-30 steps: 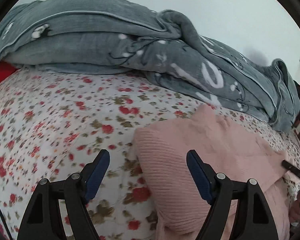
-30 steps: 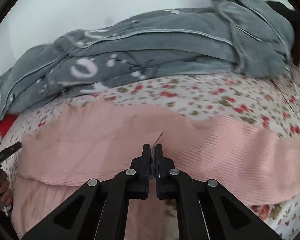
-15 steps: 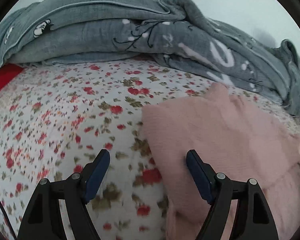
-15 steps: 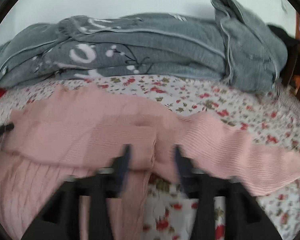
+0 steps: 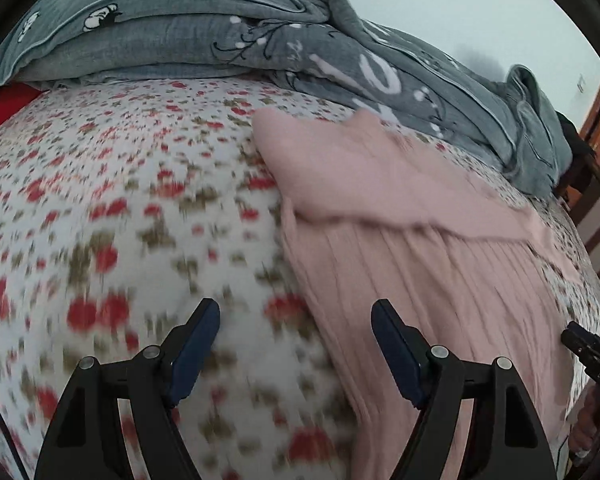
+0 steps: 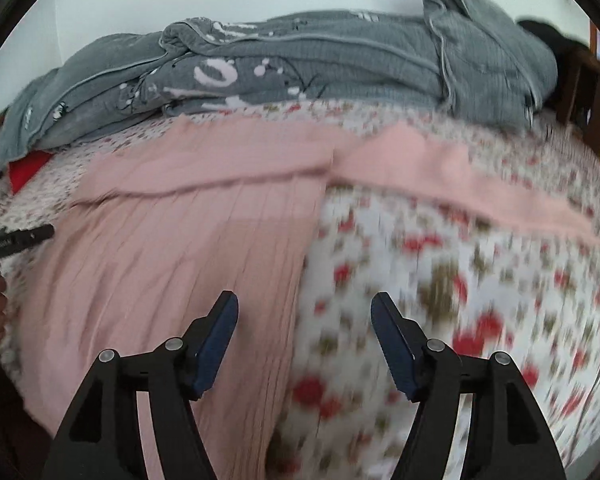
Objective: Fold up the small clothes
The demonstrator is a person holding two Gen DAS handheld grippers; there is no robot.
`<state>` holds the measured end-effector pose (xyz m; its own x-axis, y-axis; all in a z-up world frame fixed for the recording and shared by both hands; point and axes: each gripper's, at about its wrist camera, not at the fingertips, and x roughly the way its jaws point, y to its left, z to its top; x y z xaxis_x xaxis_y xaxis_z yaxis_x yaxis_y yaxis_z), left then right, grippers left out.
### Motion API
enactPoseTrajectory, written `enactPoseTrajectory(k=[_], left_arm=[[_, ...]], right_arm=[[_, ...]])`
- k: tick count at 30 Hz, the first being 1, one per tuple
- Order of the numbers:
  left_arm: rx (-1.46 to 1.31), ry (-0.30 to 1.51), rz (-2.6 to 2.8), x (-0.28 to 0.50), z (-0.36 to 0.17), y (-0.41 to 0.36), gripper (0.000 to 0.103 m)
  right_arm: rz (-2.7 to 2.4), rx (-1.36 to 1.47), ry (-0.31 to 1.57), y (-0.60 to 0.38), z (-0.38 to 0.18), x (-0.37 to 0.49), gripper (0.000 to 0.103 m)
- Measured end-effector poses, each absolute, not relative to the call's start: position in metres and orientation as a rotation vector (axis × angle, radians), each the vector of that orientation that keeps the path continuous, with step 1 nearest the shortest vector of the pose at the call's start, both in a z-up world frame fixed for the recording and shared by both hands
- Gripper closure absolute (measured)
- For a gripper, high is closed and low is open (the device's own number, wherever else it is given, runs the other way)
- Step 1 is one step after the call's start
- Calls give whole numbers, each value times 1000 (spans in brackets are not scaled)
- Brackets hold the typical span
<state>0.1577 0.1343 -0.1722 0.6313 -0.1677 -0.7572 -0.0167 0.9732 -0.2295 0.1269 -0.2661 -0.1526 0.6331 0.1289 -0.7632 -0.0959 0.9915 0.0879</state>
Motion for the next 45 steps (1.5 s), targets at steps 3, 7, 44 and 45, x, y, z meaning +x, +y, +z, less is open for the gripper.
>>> enactPoseTrajectory(k=[3,7,44,45], left_arm=[[-199,874,-89,134,-170,126,27],[-225,897,-129,107,-171,122,29],[-165,965,-127,26,-187,107,85],[-127,958,-108,25,-184,106,74]], right_arm=[[165,87,895,-271,-159,101,35],[232,148,906,-275,-166,66,35],[269,83,913,-277,-192,1,91],[273,75,915,-278,-190,1,82]])
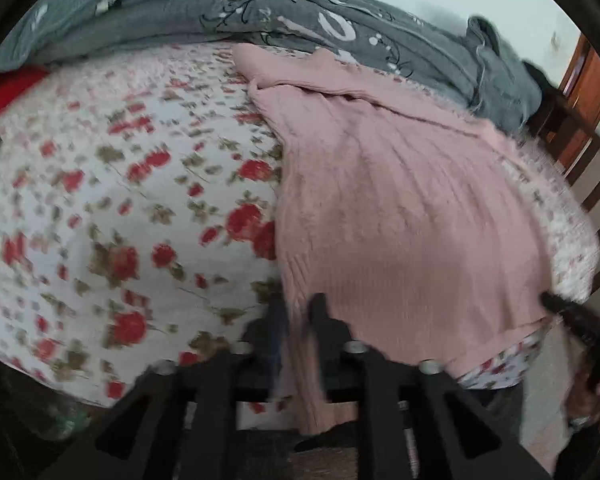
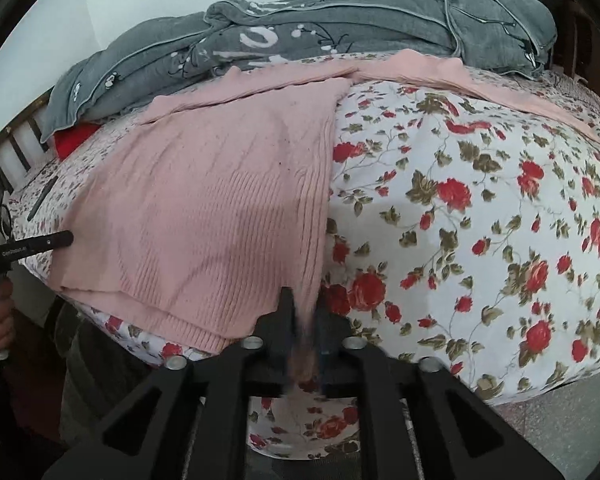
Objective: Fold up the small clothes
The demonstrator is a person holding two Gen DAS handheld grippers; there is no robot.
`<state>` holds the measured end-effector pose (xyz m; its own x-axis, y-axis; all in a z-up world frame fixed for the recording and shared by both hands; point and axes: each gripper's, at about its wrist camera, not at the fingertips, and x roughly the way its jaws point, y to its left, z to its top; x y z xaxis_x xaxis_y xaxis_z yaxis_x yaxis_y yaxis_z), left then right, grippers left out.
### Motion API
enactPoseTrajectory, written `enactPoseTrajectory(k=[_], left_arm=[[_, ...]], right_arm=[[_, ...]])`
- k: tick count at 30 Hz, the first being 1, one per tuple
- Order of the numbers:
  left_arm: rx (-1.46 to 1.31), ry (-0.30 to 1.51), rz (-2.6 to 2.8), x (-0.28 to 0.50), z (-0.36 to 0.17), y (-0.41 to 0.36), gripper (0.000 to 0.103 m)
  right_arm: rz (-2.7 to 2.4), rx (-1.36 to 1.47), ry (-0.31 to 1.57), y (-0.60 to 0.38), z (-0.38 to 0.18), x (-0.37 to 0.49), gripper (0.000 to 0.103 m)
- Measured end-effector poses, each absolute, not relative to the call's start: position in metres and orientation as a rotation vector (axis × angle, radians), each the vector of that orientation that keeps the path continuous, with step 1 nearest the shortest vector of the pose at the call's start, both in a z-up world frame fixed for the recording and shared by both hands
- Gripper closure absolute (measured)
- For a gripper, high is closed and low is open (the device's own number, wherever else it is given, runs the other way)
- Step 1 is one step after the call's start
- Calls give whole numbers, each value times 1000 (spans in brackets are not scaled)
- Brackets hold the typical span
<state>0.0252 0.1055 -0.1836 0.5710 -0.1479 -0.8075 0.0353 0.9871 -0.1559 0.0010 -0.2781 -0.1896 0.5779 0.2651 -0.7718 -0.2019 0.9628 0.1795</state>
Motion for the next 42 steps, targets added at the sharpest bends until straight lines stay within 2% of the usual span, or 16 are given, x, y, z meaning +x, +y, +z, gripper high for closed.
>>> enactPoseTrajectory(k=[1,3,5,7,8,15,20,24,28,35,39,41,42], left_arm=[[-96,940,-97,24,-179,104,70],[-57,895,-84,23,-168,105,58],[-51,869,-67,33,-155,107,51],[-50,854,-53,48,-146,107,51],[-46,845,-44,58,-142,105,51],[-8,808,34,129,-134,91,44],[-94,839,-7,174,-154,87,43],[-82,877,-5,189,-176,77,43],[-42,857,-4,192,-183,69,34],[-54,859,-22,201,-188,70,26],[-42,863,-19,207,-190,67,22],[-41,863,-18,208,-190,66,22],[-42,863,-20,208,-190,66,22]], right_arm=[[271,57,915,-280,-186,1,72],[272,30,897,-285,-177,-1,59],[268,19,843,-296,-161,-3,51],[255,7,788,-309,-147,1,29],[229,-1,764,-315,-140,8,27],[-30,113,680,-401,-113,78,27],[-131,246,663,-468,-121,113,28],[-170,336,674,-505,-140,137,33],[-224,376,702,-532,-155,159,37],[-249,445,740,-561,-167,188,38],[-242,510,755,-577,-171,203,46],[-257,522,769,-582,-174,212,57],[-272,528,779,-585,-176,217,69]])
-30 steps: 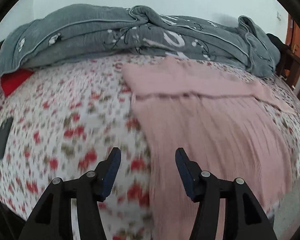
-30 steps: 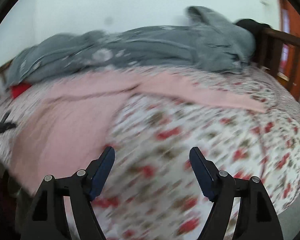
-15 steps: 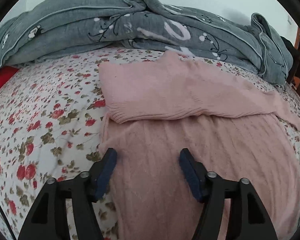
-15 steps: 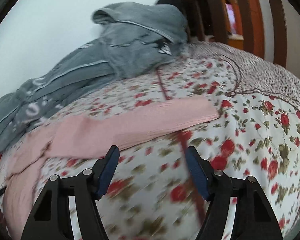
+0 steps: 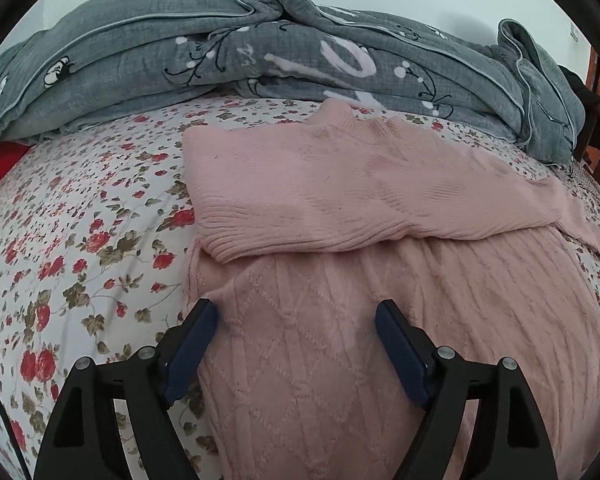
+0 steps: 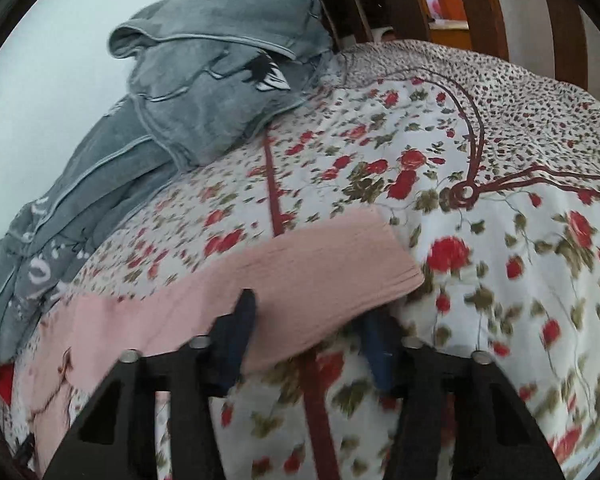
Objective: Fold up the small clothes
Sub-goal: 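Grasp the other sleeve cuff with the right gripper and lift it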
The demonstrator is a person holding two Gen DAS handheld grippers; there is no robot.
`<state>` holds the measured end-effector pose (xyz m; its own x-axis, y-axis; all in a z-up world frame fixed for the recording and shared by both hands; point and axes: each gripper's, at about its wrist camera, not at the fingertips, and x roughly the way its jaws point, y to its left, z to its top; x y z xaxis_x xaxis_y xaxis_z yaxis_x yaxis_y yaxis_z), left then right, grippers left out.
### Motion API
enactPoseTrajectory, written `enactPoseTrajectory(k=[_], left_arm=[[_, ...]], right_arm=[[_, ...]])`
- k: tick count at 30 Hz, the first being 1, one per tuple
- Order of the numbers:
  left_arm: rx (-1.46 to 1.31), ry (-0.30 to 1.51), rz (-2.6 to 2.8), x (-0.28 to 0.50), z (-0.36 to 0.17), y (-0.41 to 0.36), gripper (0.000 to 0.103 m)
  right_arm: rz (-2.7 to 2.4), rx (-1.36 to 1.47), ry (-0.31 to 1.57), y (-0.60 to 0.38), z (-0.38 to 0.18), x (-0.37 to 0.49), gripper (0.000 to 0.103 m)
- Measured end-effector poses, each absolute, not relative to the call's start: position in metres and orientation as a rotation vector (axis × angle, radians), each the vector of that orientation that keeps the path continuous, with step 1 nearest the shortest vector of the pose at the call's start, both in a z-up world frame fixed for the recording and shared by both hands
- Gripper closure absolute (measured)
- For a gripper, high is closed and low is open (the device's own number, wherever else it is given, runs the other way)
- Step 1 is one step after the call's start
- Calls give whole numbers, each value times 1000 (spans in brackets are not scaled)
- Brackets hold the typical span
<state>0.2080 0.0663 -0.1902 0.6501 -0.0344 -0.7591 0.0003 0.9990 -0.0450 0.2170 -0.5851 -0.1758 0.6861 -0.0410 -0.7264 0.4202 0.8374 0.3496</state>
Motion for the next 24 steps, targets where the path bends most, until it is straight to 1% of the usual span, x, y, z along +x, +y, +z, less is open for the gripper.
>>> enactPoseTrajectory(k=[1,3,11,20,24], left_arm=[[-44,863,-22,208,-191,67,22],[-50,861,-21,208,-191,68,21],[-57,838,-19,204,-193,70,21],[-106,822,-57,200,-191,77,21],[-119,807,-64,193,-181,90,21]], right_arm=[[-281,539,782,-588,-177,220,85],[-277,554,773,-591,-177,222,96],[-363,420,700,-566,-142,210,97],[-357,298,598,-518,-75,209,98],[-318,257,537,-478,-35,213,98]])
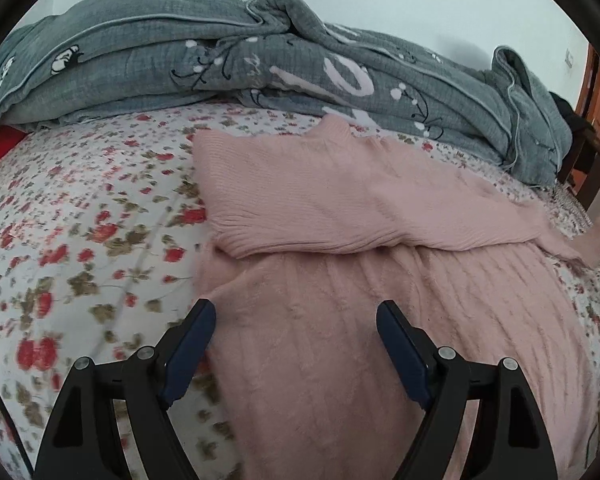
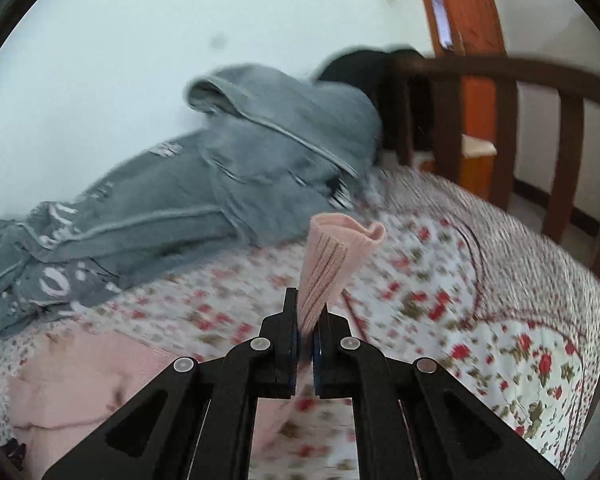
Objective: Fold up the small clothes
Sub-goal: 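Grasp the other sleeve cuff with the right gripper and lift it, then lay the held sleeve across the sweater body and open the right gripper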
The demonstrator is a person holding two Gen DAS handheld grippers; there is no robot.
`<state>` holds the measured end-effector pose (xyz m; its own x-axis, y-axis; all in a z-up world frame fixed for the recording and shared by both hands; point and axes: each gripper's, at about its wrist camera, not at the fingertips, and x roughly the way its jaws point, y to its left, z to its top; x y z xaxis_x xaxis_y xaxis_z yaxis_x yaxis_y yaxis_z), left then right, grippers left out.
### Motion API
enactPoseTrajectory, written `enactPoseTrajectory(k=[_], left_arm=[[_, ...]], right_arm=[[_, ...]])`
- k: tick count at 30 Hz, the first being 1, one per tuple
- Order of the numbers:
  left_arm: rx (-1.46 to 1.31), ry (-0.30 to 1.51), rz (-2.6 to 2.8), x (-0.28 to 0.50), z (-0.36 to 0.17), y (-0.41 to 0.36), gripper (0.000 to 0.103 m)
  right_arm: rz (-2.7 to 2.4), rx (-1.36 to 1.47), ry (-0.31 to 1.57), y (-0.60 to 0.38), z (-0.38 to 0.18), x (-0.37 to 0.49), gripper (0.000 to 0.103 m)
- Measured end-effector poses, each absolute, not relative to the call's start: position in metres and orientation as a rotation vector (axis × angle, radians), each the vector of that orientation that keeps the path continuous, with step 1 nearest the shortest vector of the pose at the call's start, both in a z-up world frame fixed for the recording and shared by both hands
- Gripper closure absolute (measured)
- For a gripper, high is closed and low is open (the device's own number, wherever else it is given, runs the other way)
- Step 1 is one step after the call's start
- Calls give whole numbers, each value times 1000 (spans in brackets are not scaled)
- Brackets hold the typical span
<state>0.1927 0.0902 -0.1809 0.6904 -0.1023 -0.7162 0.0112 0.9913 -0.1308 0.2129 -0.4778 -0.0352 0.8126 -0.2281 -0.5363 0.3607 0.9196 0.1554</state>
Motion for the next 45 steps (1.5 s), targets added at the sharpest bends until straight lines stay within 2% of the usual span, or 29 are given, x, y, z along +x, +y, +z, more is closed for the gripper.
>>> enactPoseTrajectory(k=[7,14,18,26,29,30,31,33,39,43,44,45], left_arm=[[-139,761,76,169,-164,175,21],[-233,721,172,132,-153,255,21],[-238,730,211,115,-153,275,21],[-255,773,202,100,-163,289,22],[-243,774,180,105,-162,281,22],[-244,776,163,108,-161,276,21],[-245,779,142,112,-159,271,21],[-239,784,96,122,-157,256,21],[-239,787,-17,164,-145,209,22],[-243,797,-71,199,-139,181,23],[-245,798,-73,208,-138,176,27],[-255,800,-77,218,-138,172,35]], right_arm=[[-189,146,430,-358,30,225,98],[66,58,398,-194,46,250,98],[236,28,464,-96,14,264,98],[482,-61,846,38,-132,286,96],[546,-54,939,39,-149,280,87],[546,-48,919,33,-145,274,74],[545,-43,895,23,-138,267,58],[557,-11,835,-1,-121,254,44],[378,-21,694,-108,-90,240,41],[211,9,723,-178,-98,261,40],[187,22,735,-192,-102,265,40],[167,31,747,-207,-106,269,40]])
